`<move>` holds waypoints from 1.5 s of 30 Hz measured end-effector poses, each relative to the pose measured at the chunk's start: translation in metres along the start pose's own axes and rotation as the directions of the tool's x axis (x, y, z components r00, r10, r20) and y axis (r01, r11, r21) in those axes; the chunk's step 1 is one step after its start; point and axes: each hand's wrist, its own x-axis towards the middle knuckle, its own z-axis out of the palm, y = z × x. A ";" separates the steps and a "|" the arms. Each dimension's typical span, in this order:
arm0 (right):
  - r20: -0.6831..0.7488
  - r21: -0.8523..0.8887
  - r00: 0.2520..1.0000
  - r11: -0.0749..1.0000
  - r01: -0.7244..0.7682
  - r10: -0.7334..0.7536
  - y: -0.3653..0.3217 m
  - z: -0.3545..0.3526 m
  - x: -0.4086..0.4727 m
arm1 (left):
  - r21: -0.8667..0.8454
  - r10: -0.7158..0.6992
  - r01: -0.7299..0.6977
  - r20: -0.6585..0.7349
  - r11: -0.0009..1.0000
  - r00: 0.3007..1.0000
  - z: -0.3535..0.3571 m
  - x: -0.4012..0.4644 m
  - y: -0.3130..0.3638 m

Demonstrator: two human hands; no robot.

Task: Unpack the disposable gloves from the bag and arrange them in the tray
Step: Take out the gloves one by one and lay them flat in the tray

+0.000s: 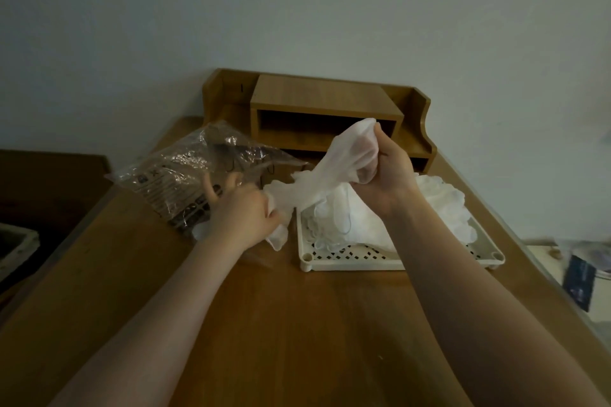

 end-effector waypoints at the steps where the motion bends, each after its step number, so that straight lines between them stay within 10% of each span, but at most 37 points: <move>1: -0.004 -0.023 1.000 1.000 -0.016 0.016 0.001 -0.001 0.000 | -0.095 0.039 -0.050 -0.113 0.994 0.993 -0.003 -0.002 0.002; 5: 0.022 0.040 0.999 0.999 -0.037 0.036 0.001 0.002 -0.002 | -0.418 0.158 -0.384 -0.481 0.823 0.863 -0.022 -0.005 0.020; 14: 0.243 0.222 0.961 0.972 0.077 -0.131 -0.034 -0.006 -0.008 | -0.952 0.127 -0.122 -0.090 0.281 0.988 -0.070 -0.009 0.064; 21: 0.346 -0.312 0.933 0.926 0.214 -0.099 -0.034 -0.031 -0.024 | -0.981 0.318 0.196 0.183 -0.010 0.930 -0.075 -0.021 0.088; 27: 0.211 -0.618 0.931 0.697 0.364 -0.299 -0.046 -0.036 -0.033 | -0.952 0.348 0.230 0.290 0.204 0.891 -0.062 -0.020 0.092; 34: 0.178 -0.726 0.825 0.494 0.478 -0.536 -0.066 -0.035 -0.040 | -0.945 0.343 0.243 0.308 0.219 0.888 -0.062 -0.014 0.093; 39: 0.383 -0.824 0.804 0.225 0.520 -0.455 -0.076 -0.026 -0.048 | -0.964 0.372 0.023 0.124 0.265 0.920 -0.074 -0.013 0.117; 45: 0.413 -0.902 0.879 0.024 0.430 -0.238 -0.077 -0.013 -0.056 | -0.753 0.327 -0.257 -0.059 0.606 0.943 -0.088 -0.005 0.148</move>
